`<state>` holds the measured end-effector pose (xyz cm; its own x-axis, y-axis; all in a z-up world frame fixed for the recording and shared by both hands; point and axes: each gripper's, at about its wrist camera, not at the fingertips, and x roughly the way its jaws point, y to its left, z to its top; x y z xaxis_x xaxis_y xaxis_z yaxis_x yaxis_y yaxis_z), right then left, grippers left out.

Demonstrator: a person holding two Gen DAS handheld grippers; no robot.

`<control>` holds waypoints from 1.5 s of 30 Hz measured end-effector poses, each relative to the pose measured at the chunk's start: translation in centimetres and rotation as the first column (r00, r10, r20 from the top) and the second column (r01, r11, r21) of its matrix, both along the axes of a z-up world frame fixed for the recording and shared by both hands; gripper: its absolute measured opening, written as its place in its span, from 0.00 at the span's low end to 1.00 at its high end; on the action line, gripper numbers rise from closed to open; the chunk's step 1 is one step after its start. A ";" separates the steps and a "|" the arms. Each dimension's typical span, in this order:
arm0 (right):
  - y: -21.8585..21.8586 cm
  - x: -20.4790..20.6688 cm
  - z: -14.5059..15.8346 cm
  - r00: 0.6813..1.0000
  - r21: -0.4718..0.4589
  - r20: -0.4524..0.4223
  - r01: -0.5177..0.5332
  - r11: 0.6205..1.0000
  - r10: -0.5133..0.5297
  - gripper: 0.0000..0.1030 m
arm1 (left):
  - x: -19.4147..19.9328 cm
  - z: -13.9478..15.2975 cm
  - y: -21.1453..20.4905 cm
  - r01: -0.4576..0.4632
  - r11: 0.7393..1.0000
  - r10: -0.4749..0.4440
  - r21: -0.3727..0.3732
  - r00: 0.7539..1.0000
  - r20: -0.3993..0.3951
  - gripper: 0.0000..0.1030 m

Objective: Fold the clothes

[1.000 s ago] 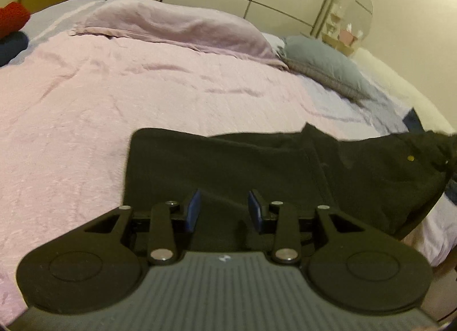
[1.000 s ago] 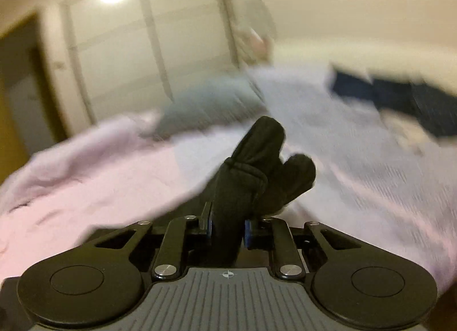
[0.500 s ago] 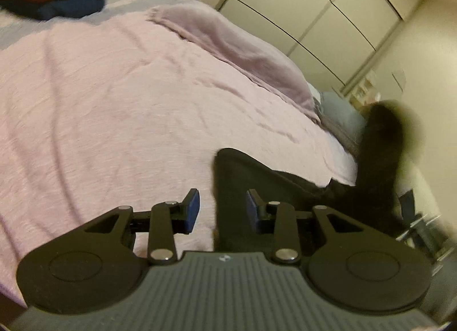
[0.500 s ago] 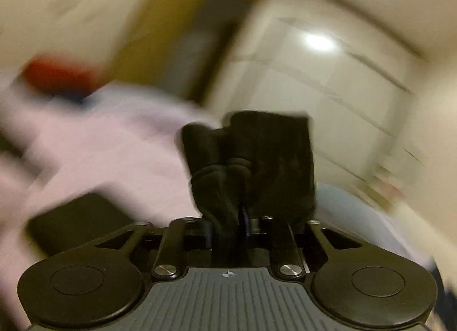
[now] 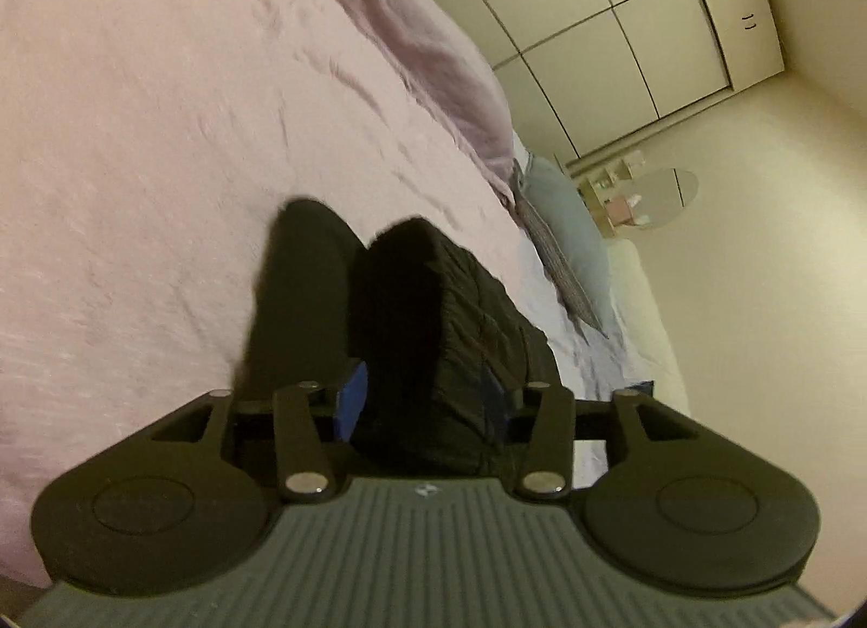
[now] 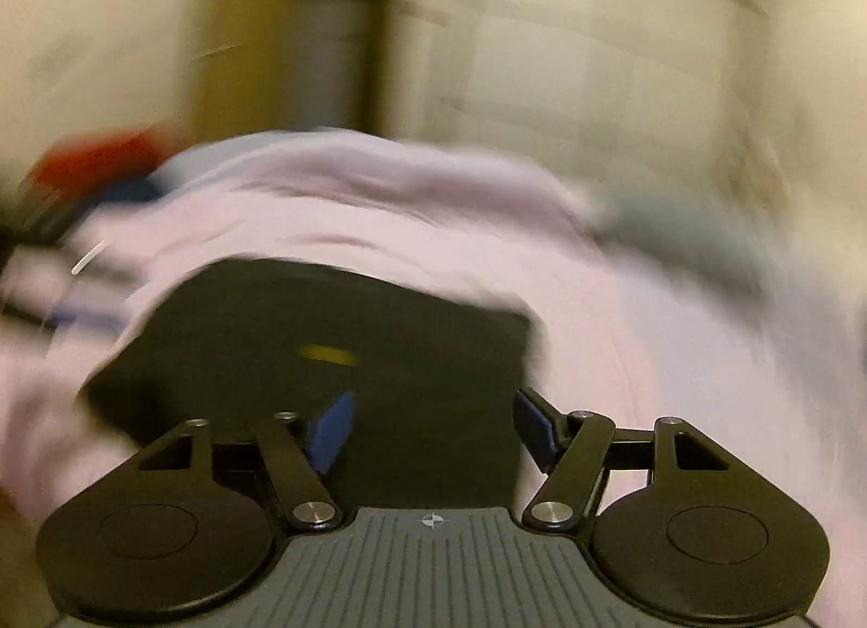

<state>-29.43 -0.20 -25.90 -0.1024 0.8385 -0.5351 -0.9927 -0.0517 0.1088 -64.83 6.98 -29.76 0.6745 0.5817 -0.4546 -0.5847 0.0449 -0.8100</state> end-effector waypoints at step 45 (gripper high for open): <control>3.6 5.4 -4.0 0.915 -0.237 -0.394 -0.003 0.971 -0.093 0.56 | 0.2 -2.6 4.6 0.211 0.975 -0.203 0.073 0.974 -0.101 0.44</control>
<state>-24.01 3.39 -29.86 -0.3128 0.7073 -0.6340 -0.8638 0.0659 0.4996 -64.67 11.59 -32.36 0.7416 0.4722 -0.4765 -0.6275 0.2371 -0.7416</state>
